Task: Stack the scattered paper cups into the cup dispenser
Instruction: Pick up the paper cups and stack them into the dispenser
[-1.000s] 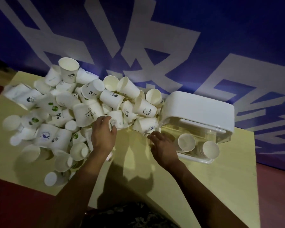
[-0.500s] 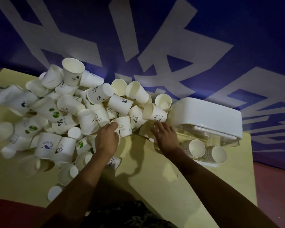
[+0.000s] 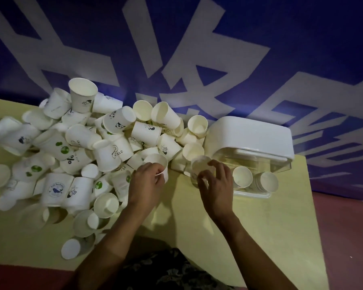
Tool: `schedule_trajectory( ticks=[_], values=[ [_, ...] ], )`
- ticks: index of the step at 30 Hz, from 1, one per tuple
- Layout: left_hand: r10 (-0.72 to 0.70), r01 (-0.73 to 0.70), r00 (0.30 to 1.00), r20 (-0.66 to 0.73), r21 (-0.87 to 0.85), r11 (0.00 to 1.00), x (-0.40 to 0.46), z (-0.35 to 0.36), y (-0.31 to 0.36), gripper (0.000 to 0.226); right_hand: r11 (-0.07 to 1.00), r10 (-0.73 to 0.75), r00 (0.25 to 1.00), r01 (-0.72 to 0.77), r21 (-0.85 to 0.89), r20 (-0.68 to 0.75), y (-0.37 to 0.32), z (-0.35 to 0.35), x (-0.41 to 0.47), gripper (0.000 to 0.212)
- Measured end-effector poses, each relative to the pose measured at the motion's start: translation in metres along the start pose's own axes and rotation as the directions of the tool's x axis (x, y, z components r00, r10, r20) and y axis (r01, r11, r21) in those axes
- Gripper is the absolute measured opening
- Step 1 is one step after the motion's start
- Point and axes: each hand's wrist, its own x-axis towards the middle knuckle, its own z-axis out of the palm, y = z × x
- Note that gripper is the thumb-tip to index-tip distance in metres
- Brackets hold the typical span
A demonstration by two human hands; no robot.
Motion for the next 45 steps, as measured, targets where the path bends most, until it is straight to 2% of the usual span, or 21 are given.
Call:
schedule_trajectory(
  ticks=[4, 10, 18, 22, 26, 32, 37, 41, 45],
  values=[
    [0.123, -0.124, 0.992, 0.028, 0.021, 0.992, -0.006, 0.013, 0.032, 0.013, 0.969, 0.147, 0.988, -0.132, 0.208, -0.055, 0.023, -0.018, -0.026, 0.009],
    [0.264, -0.259, 0.960, 0.096, -0.061, 0.964, -0.017, 0.047, 0.094, 0.017, 0.893, 0.384, 0.903, -0.310, 0.326, -0.192, 0.082, -0.053, -0.054, 0.007],
    [0.414, -0.404, 0.898, 0.148, -0.094, 0.910, -0.023, 0.097, 0.162, 0.020, 0.888, 0.430, 0.867, -0.357, 0.289, -0.251, 0.162, -0.086, -0.063, 0.018],
    [0.400, -0.406, 0.893, 0.209, -0.013, 0.914, -0.022, 0.121, 0.175, 0.021, 0.926, 0.359, 0.915, -0.323, 0.197, -0.185, 0.187, -0.088, -0.063, 0.022],
    [0.370, -0.401, 0.888, 0.272, 0.065, 0.914, -0.019, 0.143, 0.179, 0.020, 0.937, 0.320, 0.944, -0.301, 0.177, -0.087, 0.207, -0.088, -0.058, 0.020],
    [0.220, -0.295, 0.903, 0.369, 0.160, 0.942, -0.013, 0.173, 0.178, 0.026, 0.973, 0.220, 0.970, -0.226, 0.048, 0.104, 0.232, -0.079, -0.039, 0.015],
    [0.133, -0.215, 0.918, 0.375, 0.186, 0.959, -0.007, 0.192, 0.177, 0.026, 0.984, 0.171, 0.967, -0.178, 0.021, 0.189, 0.247, -0.068, -0.028, 0.019],
    [0.109, -0.188, 0.927, 0.359, 0.191, 0.963, -0.005, 0.202, 0.177, 0.025, 0.992, 0.123, 0.971, -0.129, 0.017, 0.203, 0.254, -0.062, -0.024, 0.013],
    [0.096, -0.151, 0.949, 0.302, 0.165, 0.975, -0.009, 0.208, 0.172, 0.025, 0.994, 0.109, 0.960, -0.105, -0.030, 0.260, 0.257, -0.057, -0.022, 0.018]
  ],
)
